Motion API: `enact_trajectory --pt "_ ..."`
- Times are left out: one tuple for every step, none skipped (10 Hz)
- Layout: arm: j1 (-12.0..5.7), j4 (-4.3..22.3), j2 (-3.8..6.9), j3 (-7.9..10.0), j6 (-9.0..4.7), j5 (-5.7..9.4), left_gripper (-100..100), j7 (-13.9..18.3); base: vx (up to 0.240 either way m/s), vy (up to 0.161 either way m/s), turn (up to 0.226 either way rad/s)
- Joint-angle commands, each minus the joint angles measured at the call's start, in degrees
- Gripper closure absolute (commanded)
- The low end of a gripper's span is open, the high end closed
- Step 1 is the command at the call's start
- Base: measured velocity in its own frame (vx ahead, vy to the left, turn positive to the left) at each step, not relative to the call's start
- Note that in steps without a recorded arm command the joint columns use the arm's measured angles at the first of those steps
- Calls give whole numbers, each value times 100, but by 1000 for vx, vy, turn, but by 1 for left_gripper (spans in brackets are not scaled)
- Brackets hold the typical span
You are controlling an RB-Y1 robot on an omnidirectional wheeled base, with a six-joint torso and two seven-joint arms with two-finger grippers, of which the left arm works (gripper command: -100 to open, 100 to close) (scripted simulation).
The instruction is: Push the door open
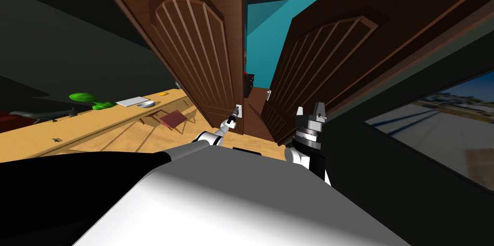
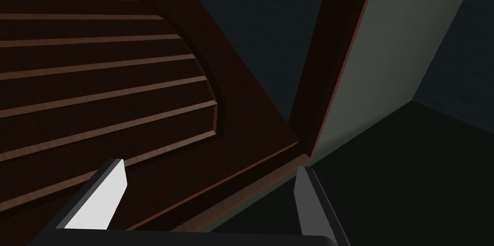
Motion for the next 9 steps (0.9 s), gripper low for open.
enact_trajectory --pt "23 12 -12 -6 1 -1 100 2 0 0 0" --pt "23 12 -12 -6 1 -1 100 2 0 0 0" --pt "23 12 -12 -6 1 -1 100 2 0 0 0" --pt "-10 8 8 87 -6 26 100 -86 93 -23 37" --pt "-14 12 11 126 -10 38 100 -124 150 -51 79" --pt "-19 17 15 172 -13 51 100 -169 141 -39 46" --pt "-24 21 17 222 -17 66 100 -218 169 -79 48" --pt "-30 27 19 280 -22 84 100 -274 181 -66 66" --pt "-36 33 20 339 -27 101 100 -333 204 -52 41"
